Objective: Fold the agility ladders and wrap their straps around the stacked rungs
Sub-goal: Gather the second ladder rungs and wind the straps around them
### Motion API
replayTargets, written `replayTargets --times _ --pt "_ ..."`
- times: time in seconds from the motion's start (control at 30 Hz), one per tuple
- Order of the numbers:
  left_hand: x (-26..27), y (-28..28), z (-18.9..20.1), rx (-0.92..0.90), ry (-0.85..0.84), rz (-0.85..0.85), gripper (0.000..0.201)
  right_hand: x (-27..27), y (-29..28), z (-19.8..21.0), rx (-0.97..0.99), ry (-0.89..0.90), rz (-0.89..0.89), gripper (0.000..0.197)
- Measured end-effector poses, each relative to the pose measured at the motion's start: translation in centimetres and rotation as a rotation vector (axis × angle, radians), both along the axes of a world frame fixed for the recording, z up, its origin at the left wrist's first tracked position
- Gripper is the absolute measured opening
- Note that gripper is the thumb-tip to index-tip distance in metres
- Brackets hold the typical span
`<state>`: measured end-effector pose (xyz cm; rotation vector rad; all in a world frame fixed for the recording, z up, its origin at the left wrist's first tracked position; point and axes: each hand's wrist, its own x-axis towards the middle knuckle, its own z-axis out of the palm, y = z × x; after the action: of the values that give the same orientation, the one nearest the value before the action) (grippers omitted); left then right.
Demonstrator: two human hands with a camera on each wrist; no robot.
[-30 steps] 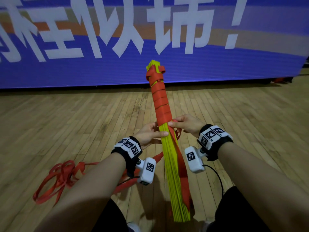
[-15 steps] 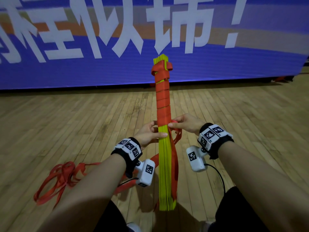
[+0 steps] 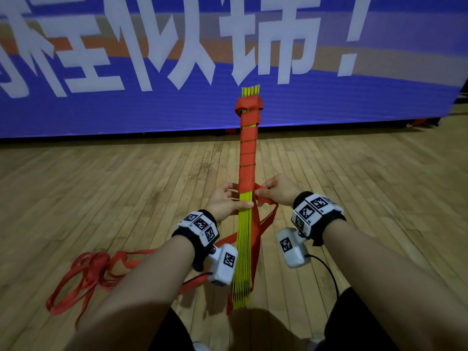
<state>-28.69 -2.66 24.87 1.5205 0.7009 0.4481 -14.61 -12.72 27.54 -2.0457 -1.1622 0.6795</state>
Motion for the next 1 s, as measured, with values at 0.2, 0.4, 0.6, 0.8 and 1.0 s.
replayTargets --times 0.2,0.4,0.6,0.8,1.0 --pt "-0.1 0.4 0.0 0.038 -0.013 0.055 0.054 -0.1 -0.2 0.1 -0.02 0.119 0.085 0.028" --pt "0.3 0.3 -0.3 0.142 0.028 0.098 0.057 -1.0 0.3 0.2 0.01 0.011 0.104 0.024" --pt "0.7 -0.3 -0.3 0.242 0.062 0.101 0.05 -0.7 1.2 -0.8 -0.009 -0.119 -0.07 0.044" --pt "-0.1 0.0 0.1 0.086 0.015 -0.048 0.049 -0.5 0.9 -0.8 0.035 -0.075 -0.086 0.038" --pt "-1.1 0.4 0.1 -0.044 -0.036 -0.234 0.045 0.0 -0.5 -0.2 0.113 0.128 0.008 0.027"
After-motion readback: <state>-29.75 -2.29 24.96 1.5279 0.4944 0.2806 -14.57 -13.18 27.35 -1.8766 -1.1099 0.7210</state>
